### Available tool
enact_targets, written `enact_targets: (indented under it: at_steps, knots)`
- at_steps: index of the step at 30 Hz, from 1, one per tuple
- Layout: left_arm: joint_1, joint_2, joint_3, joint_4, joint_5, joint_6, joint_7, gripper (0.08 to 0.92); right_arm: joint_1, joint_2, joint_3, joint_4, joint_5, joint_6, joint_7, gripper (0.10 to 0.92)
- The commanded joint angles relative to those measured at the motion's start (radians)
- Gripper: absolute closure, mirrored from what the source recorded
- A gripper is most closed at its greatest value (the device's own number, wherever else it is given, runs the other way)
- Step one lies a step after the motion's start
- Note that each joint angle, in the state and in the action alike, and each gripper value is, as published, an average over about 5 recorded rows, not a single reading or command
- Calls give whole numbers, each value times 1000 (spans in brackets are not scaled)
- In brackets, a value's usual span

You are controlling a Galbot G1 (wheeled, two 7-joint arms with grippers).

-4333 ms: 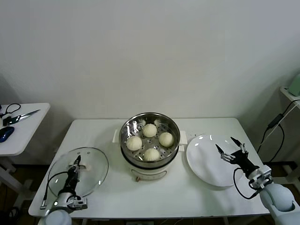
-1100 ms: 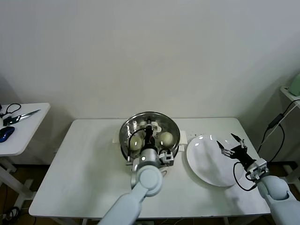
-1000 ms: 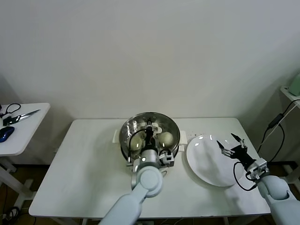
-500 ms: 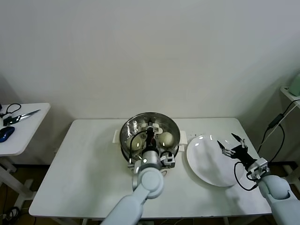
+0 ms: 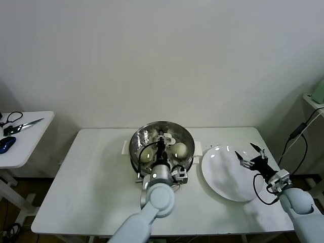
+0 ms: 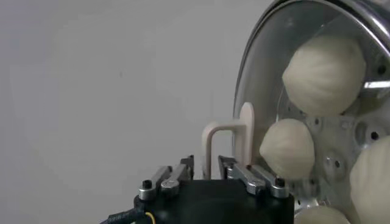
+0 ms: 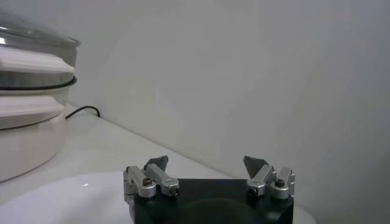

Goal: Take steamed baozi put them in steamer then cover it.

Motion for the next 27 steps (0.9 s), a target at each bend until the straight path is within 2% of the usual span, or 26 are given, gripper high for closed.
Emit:
enact_targets:
  at_steps: [1,8,15,17,21,27]
  knots:
    - [28,76,14,-138,-38,49,14,611,6,0,-4,0,-1,-15,4,203]
    - [104,120,19,-254,-80,49,4,412,8,-2,-6,22,-26,-78,44,203]
    - [179,202,-15,-354,-154,43,-62,222,-1,4,2,55,-26,-112,60,203]
    - [203,229,-44,-380,-191,15,-103,190,-6,9,9,64,-14,-111,72,203]
    - [272,258,-161,-425,-344,-108,-255,178,-28,20,30,97,21,-109,99,203]
    - [417,305,-439,-494,-726,-346,-430,177,-95,34,81,164,46,-116,103,203]
